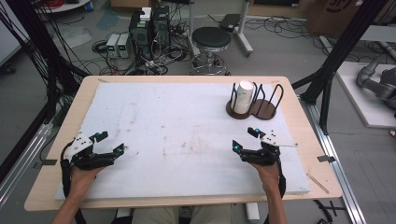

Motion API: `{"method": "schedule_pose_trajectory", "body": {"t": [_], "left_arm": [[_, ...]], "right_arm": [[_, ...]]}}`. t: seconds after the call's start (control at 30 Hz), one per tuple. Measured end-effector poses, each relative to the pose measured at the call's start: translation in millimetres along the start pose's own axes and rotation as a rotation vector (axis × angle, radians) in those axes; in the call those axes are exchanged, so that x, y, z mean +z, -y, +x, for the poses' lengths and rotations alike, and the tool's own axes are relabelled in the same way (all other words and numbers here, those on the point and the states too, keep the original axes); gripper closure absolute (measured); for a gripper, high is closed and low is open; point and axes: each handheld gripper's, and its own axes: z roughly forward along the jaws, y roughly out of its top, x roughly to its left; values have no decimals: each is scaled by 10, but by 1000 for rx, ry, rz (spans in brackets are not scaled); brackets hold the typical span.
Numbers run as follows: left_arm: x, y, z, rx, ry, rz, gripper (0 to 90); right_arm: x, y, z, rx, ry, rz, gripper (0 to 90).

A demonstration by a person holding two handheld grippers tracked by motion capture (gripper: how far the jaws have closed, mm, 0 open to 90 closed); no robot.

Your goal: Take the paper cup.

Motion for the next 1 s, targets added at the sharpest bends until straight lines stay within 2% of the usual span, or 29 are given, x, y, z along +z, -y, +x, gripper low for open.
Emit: {"method": "schedule_pose_trajectory", "body": {"t": [0.17,0.33,0.47,0.7,0.77,1.0], "left_arm": [[3,-1,8,-10,1,-1,130],[3,-2,7,-3,2,2,130],[3,-1,7,-8,1,-1,130],[1,-1,7,-2,8,0,130],[2,-1,7,-5,5,-1,129],[5,-2,1,1,1,2,130]], "right_arm": [[-82,-124,-17,7,-15,14,154],[-134,-275,-38,-15,-22,18,154],[-172,-497,-88,-44,-19,21,154],[-212,-769,-201,-69,-21,22,154],[-219,-917,-250,-96,-15,34,155],[-247,-1206,-384,-126,10,42,155]]}}
